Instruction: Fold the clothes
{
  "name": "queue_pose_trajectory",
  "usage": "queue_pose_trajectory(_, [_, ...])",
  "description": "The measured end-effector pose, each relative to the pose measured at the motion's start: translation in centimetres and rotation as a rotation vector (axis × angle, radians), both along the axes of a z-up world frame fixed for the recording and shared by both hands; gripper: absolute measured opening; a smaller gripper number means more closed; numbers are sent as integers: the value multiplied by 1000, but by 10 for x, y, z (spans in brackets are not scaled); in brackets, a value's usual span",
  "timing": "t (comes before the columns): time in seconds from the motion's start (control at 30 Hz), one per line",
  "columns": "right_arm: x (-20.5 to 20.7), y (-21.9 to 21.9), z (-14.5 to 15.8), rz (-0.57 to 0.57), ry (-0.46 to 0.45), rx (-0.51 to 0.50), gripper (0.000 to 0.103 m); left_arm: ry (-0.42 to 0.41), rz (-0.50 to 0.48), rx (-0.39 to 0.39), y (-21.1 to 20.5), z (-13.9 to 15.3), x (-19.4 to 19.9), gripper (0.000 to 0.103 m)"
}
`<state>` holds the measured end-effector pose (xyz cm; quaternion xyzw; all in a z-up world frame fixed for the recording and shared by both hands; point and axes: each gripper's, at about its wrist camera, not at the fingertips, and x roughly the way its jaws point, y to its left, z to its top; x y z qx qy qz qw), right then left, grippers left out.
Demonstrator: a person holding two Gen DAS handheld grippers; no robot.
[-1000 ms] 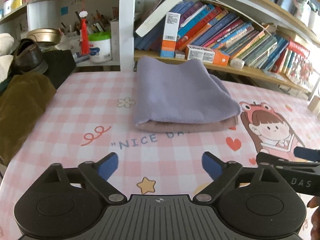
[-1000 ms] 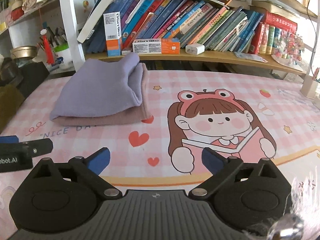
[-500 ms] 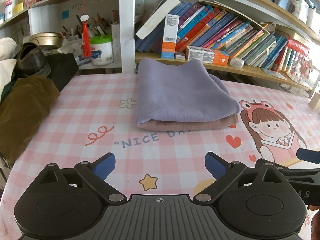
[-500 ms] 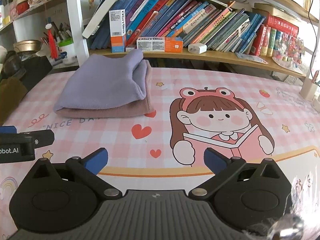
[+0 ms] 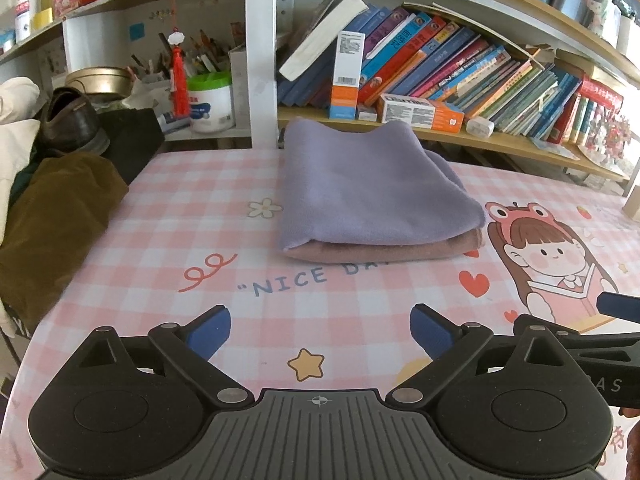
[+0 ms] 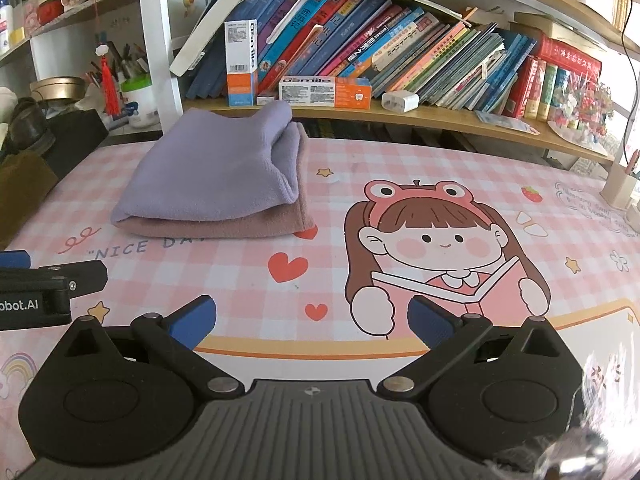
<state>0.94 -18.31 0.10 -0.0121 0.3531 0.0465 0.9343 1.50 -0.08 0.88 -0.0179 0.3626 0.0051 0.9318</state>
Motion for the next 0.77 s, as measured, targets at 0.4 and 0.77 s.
queue_pose_trajectory(0.4, [2,0,-2,-3,9,2,103,15,1,10,0,-1,2,98])
queue_pose_trajectory(0.77, [2,-1,-3,-18,14,7,103,11,-11,1,0,-2,2,98])
